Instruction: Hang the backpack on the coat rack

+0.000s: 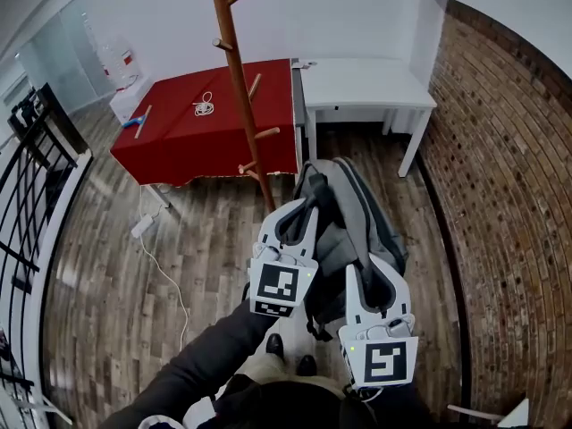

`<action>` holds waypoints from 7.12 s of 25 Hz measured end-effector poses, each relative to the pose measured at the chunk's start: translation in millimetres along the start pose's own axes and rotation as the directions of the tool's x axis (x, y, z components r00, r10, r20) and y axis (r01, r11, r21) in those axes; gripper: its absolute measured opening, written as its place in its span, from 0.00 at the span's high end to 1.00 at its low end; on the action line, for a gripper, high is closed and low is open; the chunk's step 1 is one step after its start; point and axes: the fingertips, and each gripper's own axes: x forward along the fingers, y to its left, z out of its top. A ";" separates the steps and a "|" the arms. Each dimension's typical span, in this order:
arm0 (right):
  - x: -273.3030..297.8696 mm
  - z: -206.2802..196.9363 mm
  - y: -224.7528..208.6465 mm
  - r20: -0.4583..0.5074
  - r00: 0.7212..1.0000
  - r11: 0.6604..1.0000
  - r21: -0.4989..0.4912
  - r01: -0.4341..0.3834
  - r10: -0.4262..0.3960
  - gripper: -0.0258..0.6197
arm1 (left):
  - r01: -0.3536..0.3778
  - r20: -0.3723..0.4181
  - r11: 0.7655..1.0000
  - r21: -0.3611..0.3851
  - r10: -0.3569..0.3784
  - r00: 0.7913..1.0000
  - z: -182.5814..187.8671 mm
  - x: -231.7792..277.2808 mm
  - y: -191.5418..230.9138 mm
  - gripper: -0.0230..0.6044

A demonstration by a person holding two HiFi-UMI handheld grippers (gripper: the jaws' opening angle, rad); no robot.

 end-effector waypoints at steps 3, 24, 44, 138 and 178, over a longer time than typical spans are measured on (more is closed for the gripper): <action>17.4 3.5 -7.6 -0.009 1.000 1.000 -0.011 0.008 -0.008 0.87 | 0.012 -0.001 1.000 -0.015 -0.012 1.000 0.8 19.2 7.2 0.90; 142.2 88.0 -15.7 0.000 0.990 0.989 -0.035 0.144 -0.144 0.87 | 0.193 0.039 0.975 -0.110 -0.190 0.981 55.3 118.9 103.0 0.91; 206.1 164.9 -20.1 0.073 0.974 0.975 -0.046 0.218 -0.215 0.87 | 0.291 0.148 0.949 -0.118 -0.273 0.950 125.6 163.8 163.4 0.91; 355.1 215.3 -42.3 0.149 0.989 0.946 -0.323 0.034 0.015 0.87 | -0.020 0.269 0.919 -0.393 0.136 0.953 140.1 245.6 290.4 0.90; 298.9 169.1 -38.1 0.438 0.899 0.942 -0.289 0.170 -0.028 0.75 | -0.132 0.382 0.945 -0.298 0.245 0.891 110.9 181.1 244.1 0.89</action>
